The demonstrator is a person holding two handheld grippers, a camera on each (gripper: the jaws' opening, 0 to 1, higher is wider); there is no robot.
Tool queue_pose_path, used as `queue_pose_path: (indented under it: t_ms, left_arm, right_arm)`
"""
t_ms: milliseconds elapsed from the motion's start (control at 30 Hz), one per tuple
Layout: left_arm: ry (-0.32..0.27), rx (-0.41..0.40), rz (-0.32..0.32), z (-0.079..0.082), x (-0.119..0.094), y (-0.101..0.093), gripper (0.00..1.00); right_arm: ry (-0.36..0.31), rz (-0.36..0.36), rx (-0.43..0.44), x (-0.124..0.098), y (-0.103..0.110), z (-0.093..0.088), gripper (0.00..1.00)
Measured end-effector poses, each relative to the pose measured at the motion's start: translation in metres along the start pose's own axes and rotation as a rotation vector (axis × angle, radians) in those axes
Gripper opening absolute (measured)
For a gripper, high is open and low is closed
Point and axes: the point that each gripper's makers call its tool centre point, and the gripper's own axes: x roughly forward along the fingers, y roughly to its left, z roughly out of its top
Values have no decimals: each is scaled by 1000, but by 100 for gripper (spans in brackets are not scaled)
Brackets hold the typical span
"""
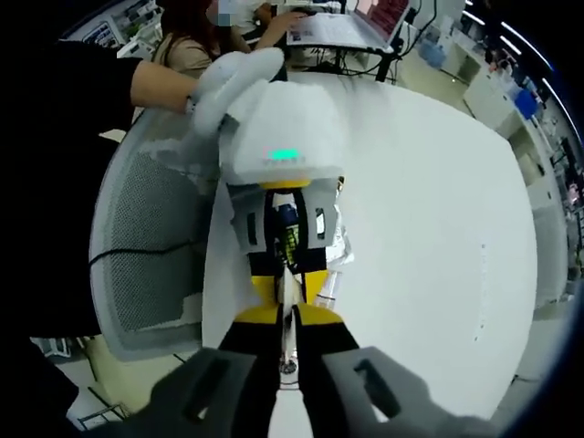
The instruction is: Arrange the skincare products in the storage area until every visible bottle or jar stands upright without overlapping.
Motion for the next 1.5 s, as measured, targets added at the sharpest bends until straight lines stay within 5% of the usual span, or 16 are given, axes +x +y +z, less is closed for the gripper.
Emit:
queue_pose_path:
  t_ms: [133, 300, 667, 1067, 1500]
  left_arm:
    - [-2, 10, 0, 1, 0, 0, 15]
    - [13, 9, 20, -3, 2, 3, 20]
    - [30, -35, 85, -4, -14, 11, 33]
    - [76, -120, 247, -11, -60, 20, 60]
    - [100, -100, 398, -11, -112, 20, 74]
  right_arm:
    - [2, -18, -1, 4, -1, -3, 7]
    - [-11, 9, 2, 4, 8, -4, 21]
    - [-34, -61, 12, 1, 1, -9, 35]
    - [-167, -178, 112, -7, -4, -11, 68]
    - [-378, -304, 334, -34, 3, -29, 92]
